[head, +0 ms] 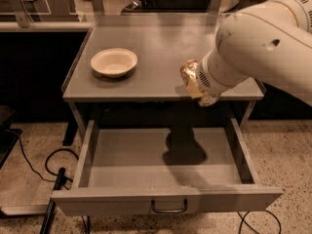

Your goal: Pick orange can from top drawer and place on counter

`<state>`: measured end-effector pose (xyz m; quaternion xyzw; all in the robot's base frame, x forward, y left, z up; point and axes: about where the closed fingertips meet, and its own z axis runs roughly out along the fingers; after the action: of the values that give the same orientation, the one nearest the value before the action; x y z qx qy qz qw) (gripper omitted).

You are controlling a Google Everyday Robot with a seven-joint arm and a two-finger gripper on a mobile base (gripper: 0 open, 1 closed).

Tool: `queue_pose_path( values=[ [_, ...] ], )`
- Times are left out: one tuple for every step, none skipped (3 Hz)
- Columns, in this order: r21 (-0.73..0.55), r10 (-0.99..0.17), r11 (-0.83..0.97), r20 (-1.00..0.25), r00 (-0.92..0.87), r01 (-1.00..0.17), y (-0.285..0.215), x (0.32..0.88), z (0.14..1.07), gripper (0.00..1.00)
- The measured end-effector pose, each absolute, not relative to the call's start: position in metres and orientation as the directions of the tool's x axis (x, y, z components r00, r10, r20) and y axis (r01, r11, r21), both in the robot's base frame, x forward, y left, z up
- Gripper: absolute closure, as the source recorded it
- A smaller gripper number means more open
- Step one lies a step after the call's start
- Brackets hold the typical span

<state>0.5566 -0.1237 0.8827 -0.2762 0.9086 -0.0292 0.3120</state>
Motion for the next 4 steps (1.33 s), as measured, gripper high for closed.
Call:
queue_pose_path(
  values=[
    [-0.2, -0.533, 0.833, -0.54, -0.652, -0.515, -0.119, 0.594, 0.876, 1.0],
    [-0.187, -0.55, 0.818, -0.534, -0.643, -0.544, -0.111, 0.636, 0.872, 1.0],
    [-0.192, -0.58, 0.796, -0.51, -0.635, -0.574, -0.103, 0.665, 0.858, 1.0],
    [-0.191, -0.592, 0.79, -0.484, -0.644, -0.583, -0.105, 0.678, 0.843, 1.0]
  ],
)
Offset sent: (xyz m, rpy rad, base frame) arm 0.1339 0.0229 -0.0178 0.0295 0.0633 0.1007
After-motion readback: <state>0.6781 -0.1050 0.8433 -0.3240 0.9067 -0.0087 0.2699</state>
